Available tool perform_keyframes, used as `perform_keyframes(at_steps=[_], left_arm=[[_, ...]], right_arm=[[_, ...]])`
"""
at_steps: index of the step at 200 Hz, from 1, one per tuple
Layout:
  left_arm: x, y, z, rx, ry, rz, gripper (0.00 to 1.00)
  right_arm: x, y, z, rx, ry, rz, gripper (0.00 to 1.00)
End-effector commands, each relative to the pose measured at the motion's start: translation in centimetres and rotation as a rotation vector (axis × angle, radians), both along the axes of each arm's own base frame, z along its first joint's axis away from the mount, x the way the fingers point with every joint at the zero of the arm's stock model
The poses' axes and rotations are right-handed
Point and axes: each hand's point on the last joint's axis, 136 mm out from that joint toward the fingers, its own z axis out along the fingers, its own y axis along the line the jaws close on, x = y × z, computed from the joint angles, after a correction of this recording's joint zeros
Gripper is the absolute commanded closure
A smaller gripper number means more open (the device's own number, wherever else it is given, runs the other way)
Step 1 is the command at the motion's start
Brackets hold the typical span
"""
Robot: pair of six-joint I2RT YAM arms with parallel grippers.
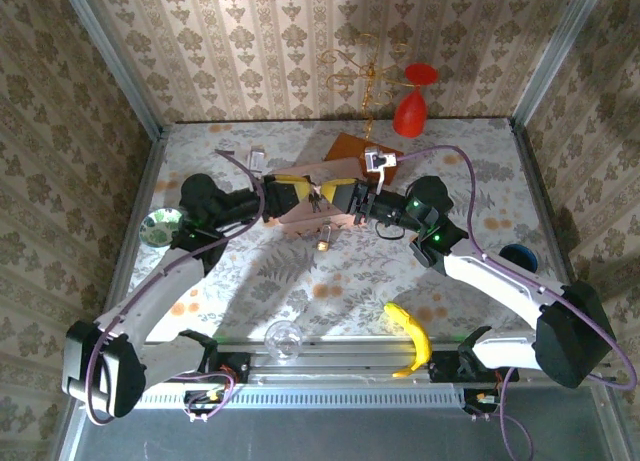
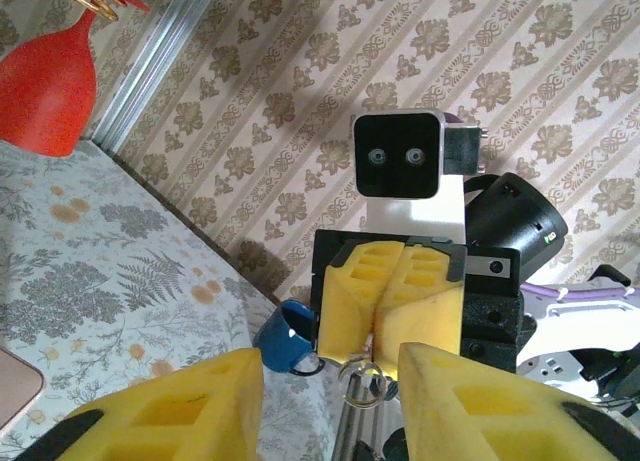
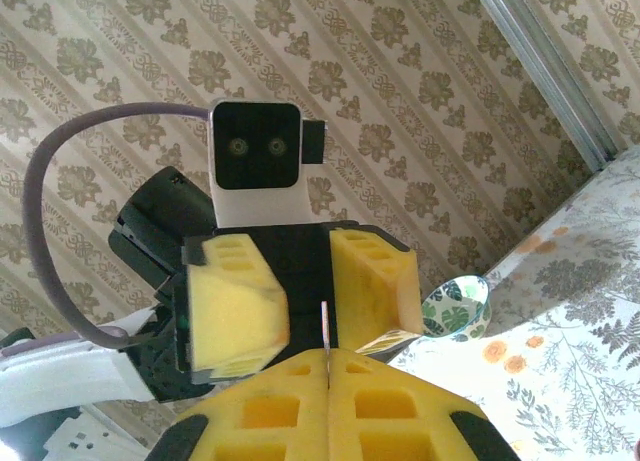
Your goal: Unlock the padlock with the key
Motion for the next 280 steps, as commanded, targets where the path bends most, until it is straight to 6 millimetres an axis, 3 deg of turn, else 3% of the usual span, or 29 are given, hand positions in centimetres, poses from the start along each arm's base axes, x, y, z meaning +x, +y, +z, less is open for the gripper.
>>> perform_keyframes(at_steps=[1, 57, 123, 198, 213, 231, 244, 251, 280], left_arm=[[-1.4, -0.8, 1.6, -0.033, -0.072, -0.063, 0.63], [-1.6, -1.2, 2.2, -0.072, -0.080, -0.098, 0.76], [-1.5, -0.6, 2.4, -0.070, -0.093, -0.065, 0.76], [-1.6, -0.6, 2.2, -0.064, -0.094, -0.067, 0.92], [-1.6, -0.6, 2.2, -0.063, -0.099, -0.069, 1.00], [-1.9, -0.6, 2.5, -0.062, -0.116, -0.078, 1.00], [-2.3, -0.4, 2.6, -0.052, -0.133, -0.088, 1.00], [-2.6, -0.3, 2.7, -0.039, -0.142, -0.089, 1.00], [-3.7, 0.1, 2.6, 0.051, -0.189, -0.074, 1.00]], right_arm=[[-0.3, -0.1, 2.3, 0.048, -0.054, 0.014, 1.00], [-0.3, 0.0, 2.3, 0.046, -0.052, 0.018, 1.00], [-0.3, -0.1, 2.2, 0.043, -0.052, 0.017, 1.00], [-0.4, 0.0, 2.4, 0.051, -0.048, 0.024, 1.00], [-0.3, 0.1, 2.3, 0.051, -0.043, 0.027, 1.00], [-0.4, 0.2, 2.1, 0.040, -0.042, 0.030, 1.00], [-0.2, 0.2, 1.7, 0.006, -0.035, 0.019, 0.74], [0.0, 0.2, 1.3, -0.020, -0.033, 0.010, 0.66], [-0.4, -0.1, 0.5, -0.108, -0.070, -0.006, 0.56]])
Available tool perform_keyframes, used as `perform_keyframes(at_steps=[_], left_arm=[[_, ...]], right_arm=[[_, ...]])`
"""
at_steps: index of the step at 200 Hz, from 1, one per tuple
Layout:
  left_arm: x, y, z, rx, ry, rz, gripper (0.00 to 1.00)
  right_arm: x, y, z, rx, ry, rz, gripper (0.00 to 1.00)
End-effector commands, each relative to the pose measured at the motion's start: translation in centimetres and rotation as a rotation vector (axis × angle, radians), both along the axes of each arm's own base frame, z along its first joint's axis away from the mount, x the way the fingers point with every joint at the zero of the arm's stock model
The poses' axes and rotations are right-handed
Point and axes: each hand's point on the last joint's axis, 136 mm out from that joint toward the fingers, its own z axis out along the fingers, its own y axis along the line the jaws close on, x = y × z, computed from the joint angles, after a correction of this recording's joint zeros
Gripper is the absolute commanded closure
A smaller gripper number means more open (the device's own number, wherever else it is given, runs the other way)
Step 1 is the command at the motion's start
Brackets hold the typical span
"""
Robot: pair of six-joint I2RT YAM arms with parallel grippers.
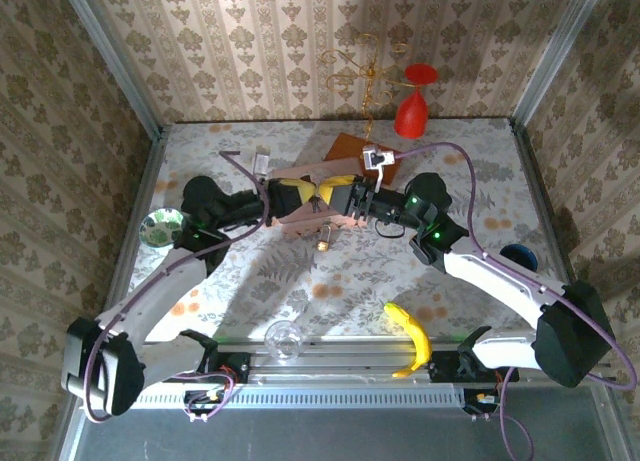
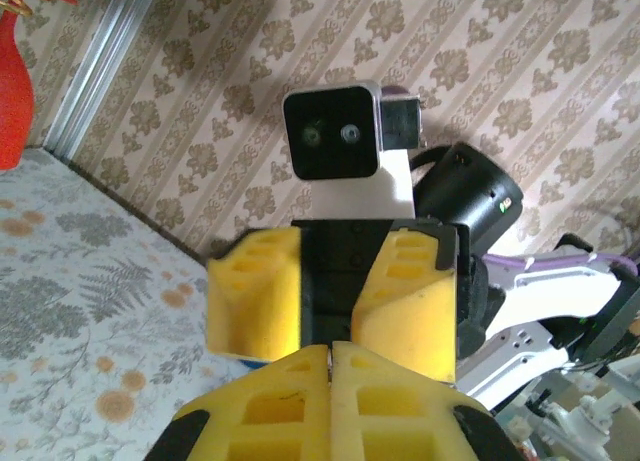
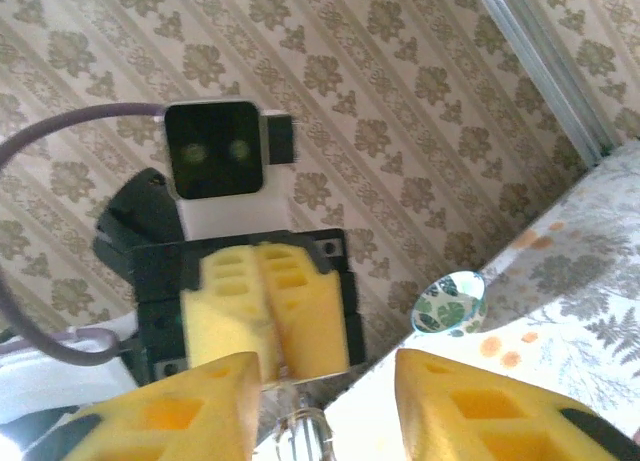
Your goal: Unlock the padlock with the key
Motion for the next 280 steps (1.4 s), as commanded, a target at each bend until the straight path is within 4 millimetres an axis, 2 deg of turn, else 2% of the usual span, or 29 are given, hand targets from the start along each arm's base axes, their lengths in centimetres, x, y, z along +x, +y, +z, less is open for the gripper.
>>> perform_keyframes(at_steps=[1, 33, 60, 75, 100, 156, 183, 226, 280], left_arm=[[-1.7, 0.7, 1.5, 0.058, -0.114, -0.003, 1.00], [-3.6, 0.9, 1.3, 0.133, -0.154, -0.032, 1.00], [-4.3, 1.0, 1.2, 0.163, -0.161, -0.055, 1.00], [-4.7, 1.0, 1.4, 0.168, -0.169, -0.070, 1.00], [-5.5, 0.9, 1.7, 0.164, -0.189, -0.109, 1.00], [-5.7, 1.0, 1.4, 0.187, -0.199, -0.111, 1.00], [-6.0, 1.1, 1.7, 0.183, -0.214, -0.118, 1.00], [-6.0, 1.0, 1.6, 0.184, -0.216, -0.126, 1.00], [-6.4, 1.1, 1.8, 0.178, -0.226, -0.132, 1.00]], right_arm=[[-0.7, -0.4, 0.7, -0.066, -0.071, -0.004, 0.56], [-2.1, -0.5, 1.0, -0.104, -0.148, 0.040, 0.57], [-4.4, 0.0, 1.6, -0.100, -0.222, 0.154, 0.58], [-5.0, 0.1, 1.6, -0.114, -0.242, 0.181, 0.58], [-5.3, 0.4, 1.3, -0.132, -0.242, 0.197, 0.58], [-6.3, 0.9, 2.0, -0.128, -0.259, 0.245, 0.58], [-6.8, 1.4, 1.9, -0.142, -0.257, 0.282, 0.64], [-7.3, 2.0, 1.7, -0.153, -0.251, 0.323, 0.66], [-7.0, 2.4, 0.9, -0.176, -0.230, 0.324, 0.72]])
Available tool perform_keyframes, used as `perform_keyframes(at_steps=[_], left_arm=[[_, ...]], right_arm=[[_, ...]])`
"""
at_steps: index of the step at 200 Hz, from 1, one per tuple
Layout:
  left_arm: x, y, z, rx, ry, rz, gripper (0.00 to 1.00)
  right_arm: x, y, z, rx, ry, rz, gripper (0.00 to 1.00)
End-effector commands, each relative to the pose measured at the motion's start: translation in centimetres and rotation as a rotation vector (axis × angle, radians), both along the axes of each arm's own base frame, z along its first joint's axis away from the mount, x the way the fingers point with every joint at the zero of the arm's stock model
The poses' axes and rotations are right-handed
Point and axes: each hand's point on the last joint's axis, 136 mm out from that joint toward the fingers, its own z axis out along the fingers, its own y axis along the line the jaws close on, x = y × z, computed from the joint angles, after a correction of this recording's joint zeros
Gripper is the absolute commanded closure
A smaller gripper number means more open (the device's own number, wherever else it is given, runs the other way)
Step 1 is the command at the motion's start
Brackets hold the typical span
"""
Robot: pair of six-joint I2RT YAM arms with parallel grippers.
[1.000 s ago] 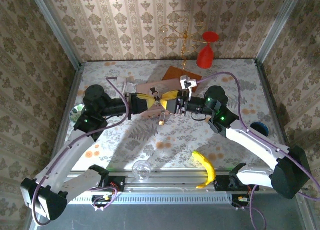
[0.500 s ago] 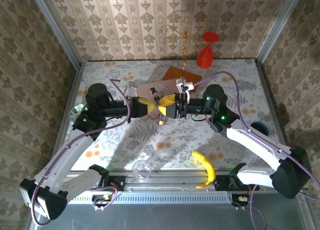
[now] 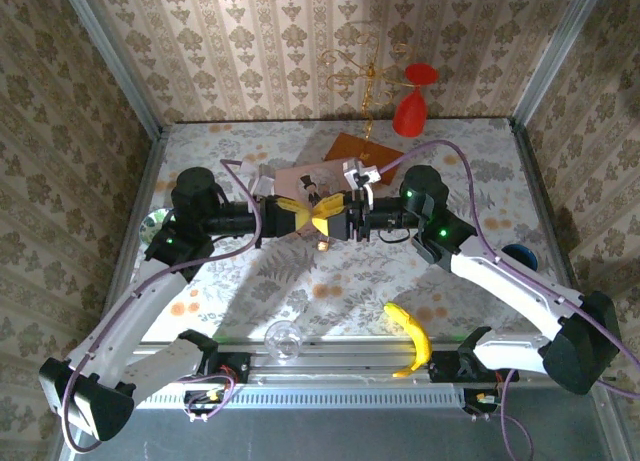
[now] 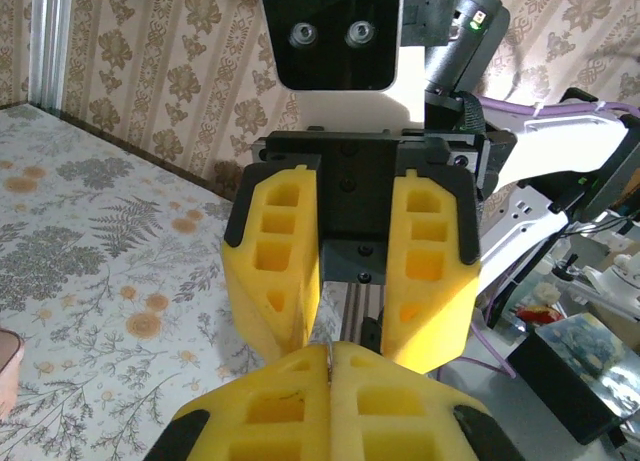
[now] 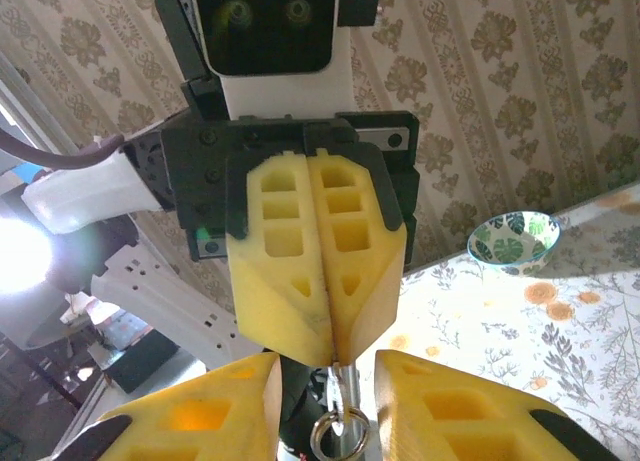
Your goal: Unlock the padlock with the key
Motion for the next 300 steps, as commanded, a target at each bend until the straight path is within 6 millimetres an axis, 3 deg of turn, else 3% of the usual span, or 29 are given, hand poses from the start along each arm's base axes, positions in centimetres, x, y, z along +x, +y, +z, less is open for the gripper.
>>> perform_keyframes(at_steps=[1, 52, 104, 158, 195, 216, 238, 266, 281, 300], left_arm=[[-1.3, 0.3, 1.8, -0.024, -0.058, -0.036, 1.00], [-1.4, 0.3, 1.8, -0.028, -0.060, -0.038, 1.00], [-1.2, 0.2, 1.9, -0.032, -0.060, -0.035, 1.00], [-0.6, 0.2, 2.2, -0.042, -0.047, 0.002, 1.00], [0.0, 0.3, 2.4, -0.055, -0.034, 0.030, 0.61], [0.3, 0.4, 2.5, -0.064, -0.030, 0.045, 0.56], [0.8, 0.6, 2.5, -0.068, -0.022, 0.068, 0.40], [2.5, 1.4, 1.7, -0.055, 0.029, 0.161, 0.37], [4.3, 2.7, 1.2, -0.059, 0.059, 0.249, 0.37], [4.3, 3.1, 1.1, -0.079, 0.066, 0.242, 0.37]], right_arm=[[-0.4, 0.3, 0.6, -0.003, -0.021, 0.031, 0.72], [-0.3, 0.4, 0.4, -0.007, -0.017, 0.029, 0.82], [-0.6, 0.4, 0.2, -0.008, -0.019, 0.042, 0.99], [1.1, -0.6, -0.4, -0.019, -0.016, -0.108, 1.00], [1.9, -1.4, -0.7, -0.034, -0.015, -0.188, 1.00], [1.9, -1.3, -0.9, -0.047, 0.002, -0.181, 1.00], [2.0, -1.0, -1.1, -0.054, 0.018, -0.165, 1.00], [1.9, -0.7, -0.8, -0.036, 0.018, -0.144, 1.00], [2.0, -0.6, -0.7, -0.027, 0.025, -0.139, 1.00], [2.1, -0.3, -0.5, -0.005, 0.041, -0.131, 1.00]])
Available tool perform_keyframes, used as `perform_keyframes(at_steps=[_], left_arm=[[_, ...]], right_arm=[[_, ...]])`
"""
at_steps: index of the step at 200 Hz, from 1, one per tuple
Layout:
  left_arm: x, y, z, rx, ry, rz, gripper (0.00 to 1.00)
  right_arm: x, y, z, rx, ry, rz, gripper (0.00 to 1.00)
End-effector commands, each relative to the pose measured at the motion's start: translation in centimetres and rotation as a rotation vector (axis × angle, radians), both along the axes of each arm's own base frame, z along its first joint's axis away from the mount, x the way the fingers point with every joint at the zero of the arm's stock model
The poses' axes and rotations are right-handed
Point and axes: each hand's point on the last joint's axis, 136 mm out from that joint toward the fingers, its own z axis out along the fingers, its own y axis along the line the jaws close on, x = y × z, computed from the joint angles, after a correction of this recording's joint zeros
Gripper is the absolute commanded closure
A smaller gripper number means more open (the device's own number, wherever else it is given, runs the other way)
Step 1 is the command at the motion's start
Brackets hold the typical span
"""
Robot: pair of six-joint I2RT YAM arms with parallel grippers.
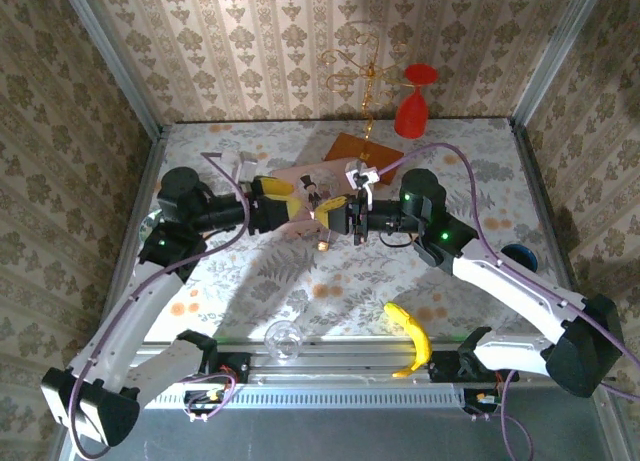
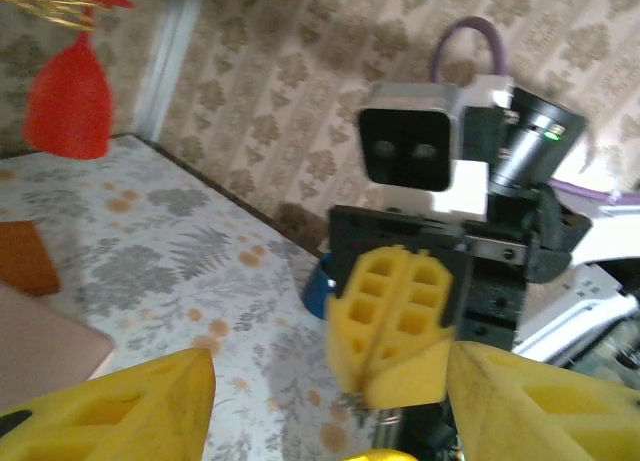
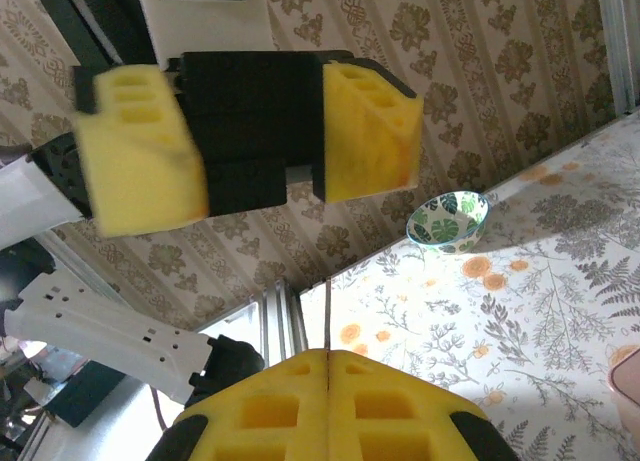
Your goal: Unlock the padlock with the key
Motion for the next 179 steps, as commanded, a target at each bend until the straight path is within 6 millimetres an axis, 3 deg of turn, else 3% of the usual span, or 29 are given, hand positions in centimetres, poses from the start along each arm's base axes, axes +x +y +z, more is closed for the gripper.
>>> perform_keyframes(at_steps=[1, 60, 115, 179], left_arm=[[0.3, 0.7, 0.3, -0.034, 0.010, 0.026, 0.37], [-1.9, -0.7, 0.3, -0.053, -0.003, -0.134, 0.46], [-1.1, -0.9, -0.7, -0.040, 0.035, -0.117, 0.49], [-1.5, -1.4, -0.4, -0.055, 0.025, -0.157, 0.76]], right_arm=[[0.2, 0.3, 1.3, 0.049, -0.003, 0.015, 1.00], [0.1, 1.6, 2.0, 0.120, 0.045, 0.101, 1.00], [-0.4, 1.7, 3.0, 0.148, 0.033, 0.125, 1.00], [-0.4, 1.7, 3.3, 0.157, 0.026, 0.120, 1.00]])
